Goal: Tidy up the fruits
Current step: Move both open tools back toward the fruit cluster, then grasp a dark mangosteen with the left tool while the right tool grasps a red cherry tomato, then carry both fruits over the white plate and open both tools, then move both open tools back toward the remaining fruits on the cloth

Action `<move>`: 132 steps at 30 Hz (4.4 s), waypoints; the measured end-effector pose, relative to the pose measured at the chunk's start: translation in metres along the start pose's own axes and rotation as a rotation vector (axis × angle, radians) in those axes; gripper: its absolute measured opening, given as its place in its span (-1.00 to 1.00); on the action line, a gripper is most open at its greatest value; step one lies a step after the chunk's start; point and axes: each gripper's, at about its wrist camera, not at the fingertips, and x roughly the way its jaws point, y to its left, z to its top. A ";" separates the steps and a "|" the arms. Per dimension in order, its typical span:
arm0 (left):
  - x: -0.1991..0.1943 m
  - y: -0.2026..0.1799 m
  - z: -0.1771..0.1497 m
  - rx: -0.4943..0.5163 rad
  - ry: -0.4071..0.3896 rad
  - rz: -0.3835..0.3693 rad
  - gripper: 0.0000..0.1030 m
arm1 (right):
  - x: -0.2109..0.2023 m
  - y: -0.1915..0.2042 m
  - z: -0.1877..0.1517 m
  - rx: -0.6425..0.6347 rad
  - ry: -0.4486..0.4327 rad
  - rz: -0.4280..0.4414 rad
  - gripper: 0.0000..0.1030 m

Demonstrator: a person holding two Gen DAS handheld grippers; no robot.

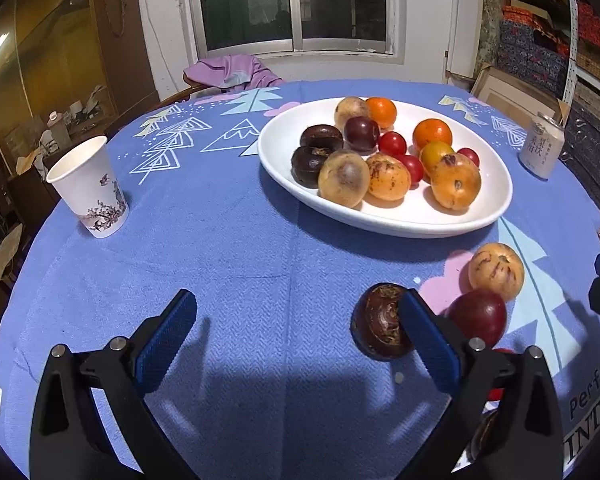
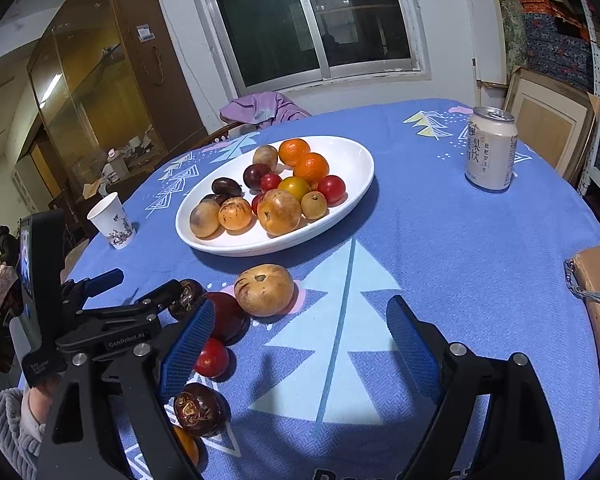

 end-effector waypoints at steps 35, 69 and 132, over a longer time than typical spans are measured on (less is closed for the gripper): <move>0.020 0.013 -0.010 0.026 0.134 -0.018 0.92 | 0.002 -0.002 0.001 0.034 0.083 0.142 0.83; 0.027 0.001 -0.001 0.066 0.125 -0.070 0.89 | 0.068 -0.001 -0.022 0.251 0.385 0.493 -0.03; -0.036 0.002 0.095 -0.037 -0.186 -0.123 0.92 | -0.022 0.025 0.115 0.001 -0.164 0.279 0.73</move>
